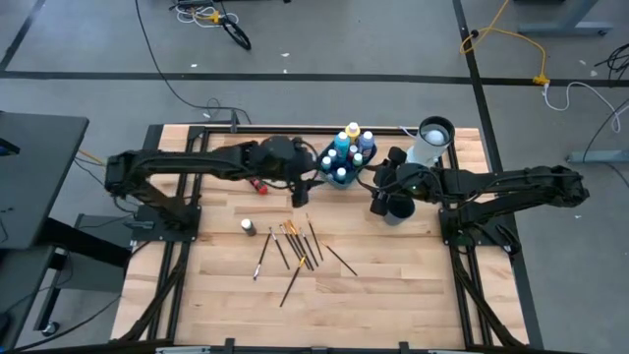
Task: Pick & Place Paint Supplies
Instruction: Put the black paint bottle into the blue bin
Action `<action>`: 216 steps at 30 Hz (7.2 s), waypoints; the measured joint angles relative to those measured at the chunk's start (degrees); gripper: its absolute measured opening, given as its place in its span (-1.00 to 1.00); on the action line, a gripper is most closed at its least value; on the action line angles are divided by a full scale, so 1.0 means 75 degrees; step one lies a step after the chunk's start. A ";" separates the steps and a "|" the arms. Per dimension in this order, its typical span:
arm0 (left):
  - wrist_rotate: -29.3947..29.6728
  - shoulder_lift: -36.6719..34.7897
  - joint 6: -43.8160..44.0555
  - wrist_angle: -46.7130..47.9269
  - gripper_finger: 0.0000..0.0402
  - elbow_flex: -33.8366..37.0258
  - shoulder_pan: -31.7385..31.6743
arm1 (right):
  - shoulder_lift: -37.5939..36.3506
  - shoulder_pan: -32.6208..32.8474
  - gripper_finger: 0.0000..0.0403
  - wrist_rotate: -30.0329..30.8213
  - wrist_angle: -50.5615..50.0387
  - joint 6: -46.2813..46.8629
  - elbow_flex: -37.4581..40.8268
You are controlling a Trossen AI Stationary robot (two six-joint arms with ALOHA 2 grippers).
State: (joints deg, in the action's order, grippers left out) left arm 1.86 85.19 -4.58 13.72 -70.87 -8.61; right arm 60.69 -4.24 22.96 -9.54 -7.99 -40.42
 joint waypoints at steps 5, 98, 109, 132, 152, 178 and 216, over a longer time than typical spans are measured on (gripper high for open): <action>-0.0005 -0.0923 0.0766 0.0990 -0.07 0.0000 0.0384 | 0.0000 0.0002 0.09 0.0003 0.0163 0.0000 0.0000; 0.2902 -0.4906 0.2908 -0.5483 -0.30 0.7324 0.2190 | 0.0092 -0.0001 0.09 -0.0192 0.2288 0.0202 0.0003; 0.3117 -0.1786 0.2315 -0.5591 -0.25 0.4390 0.0978 | 0.0122 0.0000 0.09 -0.0218 -0.0089 0.2176 0.0605; 0.0837 0.2167 0.1893 -0.4078 -0.82 0.1102 -0.0113 | 0.0128 -0.0386 0.09 -0.1094 0.1053 0.1332 0.1311; 0.0443 0.2065 0.0924 -0.2218 -0.12 0.1106 0.0475 | 0.2173 0.0381 0.09 -0.1812 0.1309 0.1044 0.0384; 0.0831 -0.0234 0.1527 -0.0345 -0.37 0.1105 0.0573 | 0.5400 -0.0308 -0.15 -0.1408 -0.2565 0.1961 -0.2142; 0.0872 -0.0234 0.1313 0.0191 -0.65 0.1105 0.0576 | 0.4970 -0.0583 -0.41 0.4806 -0.4742 -0.7561 -0.3995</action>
State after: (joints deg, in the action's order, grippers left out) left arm 8.40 83.44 5.27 15.16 -62.59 -4.29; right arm 97.96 -8.61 59.00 -45.10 -64.69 -70.38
